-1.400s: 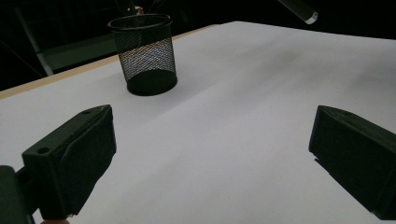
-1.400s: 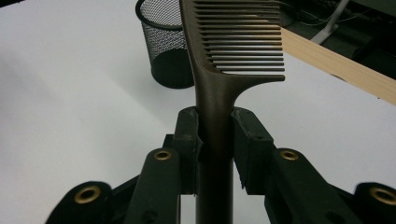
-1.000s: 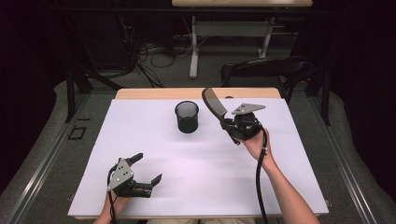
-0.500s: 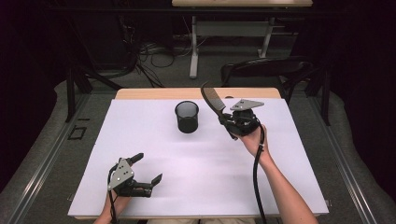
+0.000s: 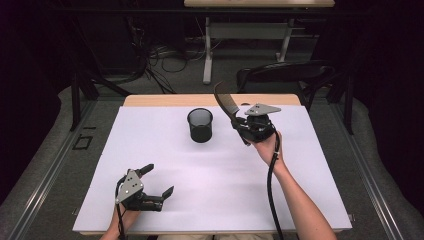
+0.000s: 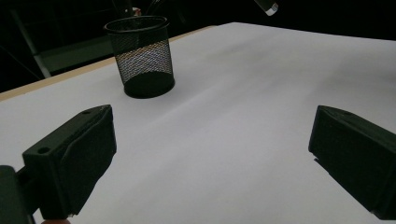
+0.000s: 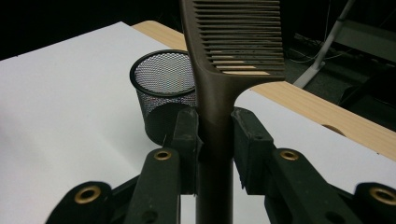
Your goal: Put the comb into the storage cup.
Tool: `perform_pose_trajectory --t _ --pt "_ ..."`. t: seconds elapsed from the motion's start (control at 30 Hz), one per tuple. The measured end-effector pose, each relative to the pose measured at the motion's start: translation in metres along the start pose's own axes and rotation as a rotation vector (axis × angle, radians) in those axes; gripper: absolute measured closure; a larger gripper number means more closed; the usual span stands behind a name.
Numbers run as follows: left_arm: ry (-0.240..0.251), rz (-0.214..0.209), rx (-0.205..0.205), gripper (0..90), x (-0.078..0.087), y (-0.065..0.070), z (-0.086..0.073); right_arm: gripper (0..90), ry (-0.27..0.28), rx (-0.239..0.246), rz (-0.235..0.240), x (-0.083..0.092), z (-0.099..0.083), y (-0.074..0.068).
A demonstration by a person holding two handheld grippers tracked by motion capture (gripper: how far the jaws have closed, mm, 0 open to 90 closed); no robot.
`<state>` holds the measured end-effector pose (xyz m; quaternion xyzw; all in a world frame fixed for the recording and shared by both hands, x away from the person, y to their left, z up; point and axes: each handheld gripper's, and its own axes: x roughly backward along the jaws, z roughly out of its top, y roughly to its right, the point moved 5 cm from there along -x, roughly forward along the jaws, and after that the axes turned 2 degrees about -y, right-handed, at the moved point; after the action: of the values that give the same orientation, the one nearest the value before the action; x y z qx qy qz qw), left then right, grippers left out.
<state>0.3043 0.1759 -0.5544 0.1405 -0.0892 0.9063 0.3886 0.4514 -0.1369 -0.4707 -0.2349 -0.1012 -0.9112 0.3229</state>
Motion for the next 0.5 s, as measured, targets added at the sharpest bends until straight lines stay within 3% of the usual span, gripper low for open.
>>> perform_pose_trajectory --t 0.5 --pt "-0.002 0.001 -0.002 0.8 0.001 -0.001 0.0 72.7 0.035 0.008 0.003 -0.015 0.009 -0.005"
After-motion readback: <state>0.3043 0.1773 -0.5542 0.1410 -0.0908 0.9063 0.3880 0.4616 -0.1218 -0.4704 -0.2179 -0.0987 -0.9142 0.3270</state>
